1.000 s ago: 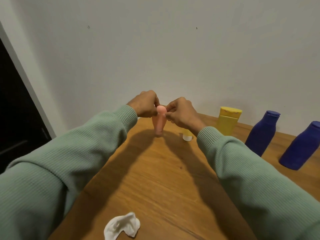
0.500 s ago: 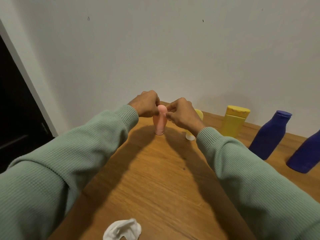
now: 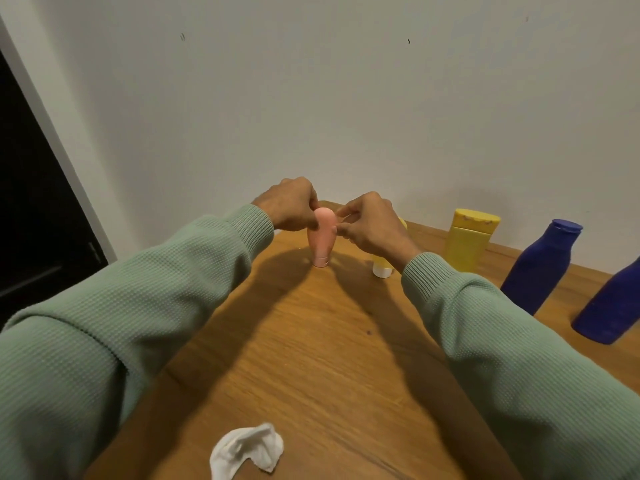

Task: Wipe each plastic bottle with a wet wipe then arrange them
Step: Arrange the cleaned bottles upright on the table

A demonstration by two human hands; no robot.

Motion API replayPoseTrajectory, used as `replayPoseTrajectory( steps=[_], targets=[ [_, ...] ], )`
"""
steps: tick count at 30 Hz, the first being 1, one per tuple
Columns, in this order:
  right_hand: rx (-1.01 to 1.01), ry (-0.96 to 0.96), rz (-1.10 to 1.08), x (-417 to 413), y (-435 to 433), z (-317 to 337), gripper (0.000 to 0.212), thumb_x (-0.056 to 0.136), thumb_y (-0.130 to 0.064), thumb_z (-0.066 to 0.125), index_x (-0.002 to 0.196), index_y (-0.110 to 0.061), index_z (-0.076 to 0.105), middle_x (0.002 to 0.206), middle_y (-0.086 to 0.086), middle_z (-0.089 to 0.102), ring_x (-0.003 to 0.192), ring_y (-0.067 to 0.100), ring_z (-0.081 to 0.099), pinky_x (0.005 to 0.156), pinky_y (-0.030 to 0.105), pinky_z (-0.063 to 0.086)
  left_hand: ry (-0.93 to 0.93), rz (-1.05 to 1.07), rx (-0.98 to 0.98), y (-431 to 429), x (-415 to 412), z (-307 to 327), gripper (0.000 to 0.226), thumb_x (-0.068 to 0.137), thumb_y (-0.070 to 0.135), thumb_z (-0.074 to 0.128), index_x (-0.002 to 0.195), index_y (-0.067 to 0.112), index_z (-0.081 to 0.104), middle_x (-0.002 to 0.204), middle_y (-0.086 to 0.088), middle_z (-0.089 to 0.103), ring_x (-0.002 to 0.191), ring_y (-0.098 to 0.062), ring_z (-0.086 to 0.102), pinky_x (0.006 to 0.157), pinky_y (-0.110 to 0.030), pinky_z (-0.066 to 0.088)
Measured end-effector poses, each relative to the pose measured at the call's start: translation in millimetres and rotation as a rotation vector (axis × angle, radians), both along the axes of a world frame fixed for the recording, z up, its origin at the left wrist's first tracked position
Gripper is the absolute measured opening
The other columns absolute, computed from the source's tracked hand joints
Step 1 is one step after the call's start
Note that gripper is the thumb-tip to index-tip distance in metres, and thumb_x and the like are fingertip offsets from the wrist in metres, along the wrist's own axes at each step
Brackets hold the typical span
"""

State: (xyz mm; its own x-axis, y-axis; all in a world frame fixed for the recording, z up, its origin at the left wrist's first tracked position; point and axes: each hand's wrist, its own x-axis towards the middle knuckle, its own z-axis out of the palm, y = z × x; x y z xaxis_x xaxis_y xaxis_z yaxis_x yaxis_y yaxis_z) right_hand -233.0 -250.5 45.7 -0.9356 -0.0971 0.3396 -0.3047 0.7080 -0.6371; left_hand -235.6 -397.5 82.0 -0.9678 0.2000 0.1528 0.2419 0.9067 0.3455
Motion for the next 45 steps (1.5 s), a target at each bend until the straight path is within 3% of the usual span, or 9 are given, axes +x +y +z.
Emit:
replayPoseTrajectory(
  steps=[3,7,11,20,26,29,32,37,45],
  targets=[
    [0.009,0.011,0.002,7.0,3.1,5.3,0.034,0.076,-0.02,0.077,0.107,-0.009,0.069,0.101,0.005,0.069,0.084,0.015,0.065,0.075,0.032,0.057,-0.004,0.013,0.0,-5.5,13.4,7.2,0.035,0.085,0.018,0.073,0.118,0.007,0.065,0.109,-0.01,0.069,0.085,-0.021,0.066,0.073,-0.029,0.054],
    [-0.002,-0.005,0.077,26.7,0.8,15.7,0.029,0.075,-0.018,0.078,0.102,-0.011,0.071,0.098,0.004,0.07,0.081,0.013,0.067,0.076,0.034,0.058,-0.048,0.021,0.023,-17.0,42.6,14.8,0.03,0.085,0.02,0.074,0.112,0.008,0.068,0.095,-0.006,0.072,0.077,-0.016,0.07,0.059,-0.023,0.053],
    [0.009,-0.087,0.234,59.5,-9.5,22.8,0.025,0.075,-0.016,0.077,0.099,-0.009,0.071,0.085,0.004,0.072,0.068,0.013,0.07,0.067,0.032,0.06,-0.122,0.033,0.005,-27.6,78.7,17.1,0.024,0.086,0.023,0.073,0.105,0.009,0.071,0.086,-0.004,0.072,0.075,-0.017,0.072,0.066,-0.028,0.06],
    [0.139,-0.38,0.67,139.1,-26.0,30.7,0.013,0.078,-0.009,0.074,0.089,-0.002,0.072,0.079,0.01,0.073,0.076,0.023,0.071,0.07,0.031,0.059,-0.322,0.071,-0.03,-50.7,166.5,7.9,0.014,0.085,0.023,0.074,0.095,0.013,0.072,0.086,-0.004,0.074,0.074,-0.017,0.072,0.072,-0.031,0.061],
    [0.301,-0.601,0.798,166.6,-29.2,27.1,0.029,0.073,-0.01,0.078,0.1,-0.004,0.068,0.088,0.012,0.073,0.085,0.027,0.07,0.079,0.037,0.058,-0.623,0.035,-0.119,-57.5,202.7,1.7,0.021,0.086,0.008,0.069,0.107,0.012,0.067,0.1,-0.01,0.073,0.091,-0.022,0.071,0.085,-0.036,0.059],
    [0.301,-0.599,0.82,174.6,-30.5,18.2,0.033,0.07,-0.014,0.08,0.1,-0.006,0.069,0.089,0.01,0.073,0.083,0.024,0.071,0.078,0.036,0.058,-0.738,-0.013,-0.219,-49.8,211.9,-10.7,0.032,0.083,0.02,0.075,0.113,0.016,0.064,0.104,-0.006,0.072,0.094,-0.021,0.07,0.086,-0.035,0.058],
    [0.298,-0.596,0.825,178.7,-34.1,6.1,0.038,0.071,-0.016,0.08,0.105,-0.006,0.067,0.091,0.008,0.072,0.079,0.02,0.071,0.073,0.031,0.059,-0.722,-0.008,-0.266,-41.4,211.4,-25.9,0.041,0.082,0.023,0.077,0.119,0.013,0.063,0.106,-0.006,0.072,0.09,-0.02,0.071,0.081,-0.031,0.06],
    [0.254,-0.531,0.828,166.7,-42.7,-11.5,0.026,0.073,-0.015,0.079,0.094,-0.005,0.069,0.076,0.008,0.073,0.069,0.02,0.071,0.066,0.031,0.058,-0.718,0.058,-0.195,-40.6,196.1,-33.2,0.033,0.082,0.01,0.075,0.113,0.004,0.066,0.1,-0.013,0.073,0.082,-0.023,0.073,0.07,-0.026,0.061],
    [0.068,-0.418,0.802,93.6,-75.3,-7.4,0.017,0.074,-0.005,0.077,0.089,-0.005,0.07,0.074,0.011,0.072,0.069,0.026,0.071,0.066,0.039,0.06,-0.59,0.179,-0.091,-72.7,138.9,-13.9,0.032,0.083,0.01,0.074,0.113,0.01,0.063,0.101,-0.01,0.072,0.081,-0.022,0.073,0.072,-0.032,0.062]
  ],
)
